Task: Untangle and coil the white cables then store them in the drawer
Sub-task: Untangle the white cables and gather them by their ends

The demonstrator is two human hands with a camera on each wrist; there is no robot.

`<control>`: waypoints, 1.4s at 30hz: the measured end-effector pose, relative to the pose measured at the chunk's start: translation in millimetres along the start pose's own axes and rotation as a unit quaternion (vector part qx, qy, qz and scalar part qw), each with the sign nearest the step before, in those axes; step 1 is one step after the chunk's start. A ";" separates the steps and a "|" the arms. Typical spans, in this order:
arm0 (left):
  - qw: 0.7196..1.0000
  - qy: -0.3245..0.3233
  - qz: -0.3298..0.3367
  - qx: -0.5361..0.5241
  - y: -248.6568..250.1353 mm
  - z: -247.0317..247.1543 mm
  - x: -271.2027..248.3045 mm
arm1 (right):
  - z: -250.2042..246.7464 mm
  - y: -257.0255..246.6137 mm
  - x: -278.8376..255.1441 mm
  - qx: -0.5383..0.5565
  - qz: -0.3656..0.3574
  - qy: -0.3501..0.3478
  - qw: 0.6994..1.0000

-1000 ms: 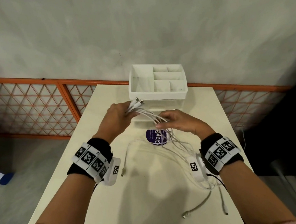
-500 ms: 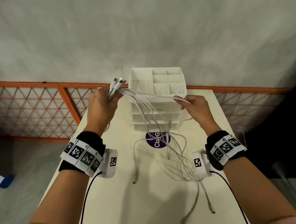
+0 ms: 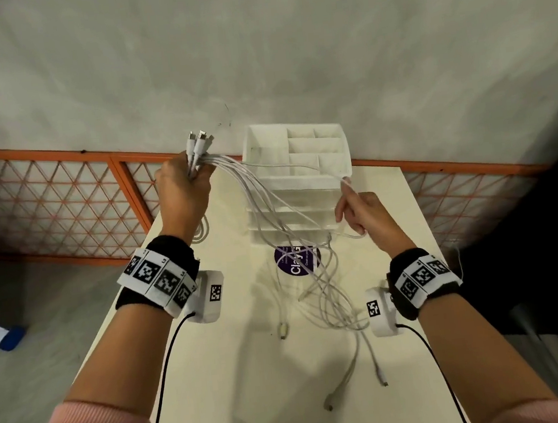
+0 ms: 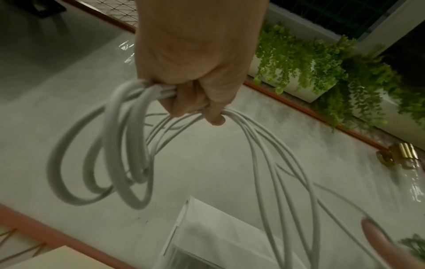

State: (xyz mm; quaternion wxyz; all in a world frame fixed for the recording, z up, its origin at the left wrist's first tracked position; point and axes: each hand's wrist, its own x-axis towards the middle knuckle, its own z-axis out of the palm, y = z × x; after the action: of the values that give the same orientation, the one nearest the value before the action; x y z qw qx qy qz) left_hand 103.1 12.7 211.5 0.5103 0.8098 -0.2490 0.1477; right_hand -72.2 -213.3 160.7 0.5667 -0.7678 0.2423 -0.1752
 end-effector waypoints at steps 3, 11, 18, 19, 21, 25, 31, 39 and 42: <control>0.998 0.012 -0.030 -0.058 0.6 -0.8 4.1 | -2.8 15.3 -1.8 -0.163 0.016 -0.044 0.985; 0.991 0.022 -0.031 -0.129 20.7 5.9 10.5 | -1.9 62.6 -0.7 -0.379 0.078 -0.064 0.920; 0.984 0.028 -0.026 -0.172 38.9 14.4 9.9 | -11.2 85.6 -4.3 -0.009 0.162 0.130 0.978; 0.983 0.026 -0.028 -0.179 38.9 15.6 9.4 | -11.7 84.2 -6.9 0.102 0.140 0.128 0.976; 0.982 0.025 -0.030 -0.186 40.0 17.1 8.5 | -13.2 84.3 -7.0 0.211 0.092 0.120 0.966; 0.980 0.035 -0.031 -0.196 41.7 17.2 5.3 | -13.4 89.7 -5.5 0.149 0.080 0.185 0.968; 0.982 0.045 -0.043 -0.179 42.5 16.6 5.1 | -7.0 116.7 -8.4 -0.215 0.107 0.205 0.949; 0.983 0.040 -0.029 -0.175 51.1 22.5 -0.1 | 5.7 112.6 -16.1 -0.469 0.273 -0.041 0.839; 0.983 0.043 -0.031 -0.178 52.0 23.2 -1.1 | 5.2 105.0 -19.2 -0.463 0.304 -0.118 0.824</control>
State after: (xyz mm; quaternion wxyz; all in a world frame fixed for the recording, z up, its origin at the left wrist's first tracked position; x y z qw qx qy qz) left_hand 73.0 -26.3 240.0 0.6608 0.7064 -0.2237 0.1197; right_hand -103.4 -223.5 59.0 0.1935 -0.8423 0.4470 0.2308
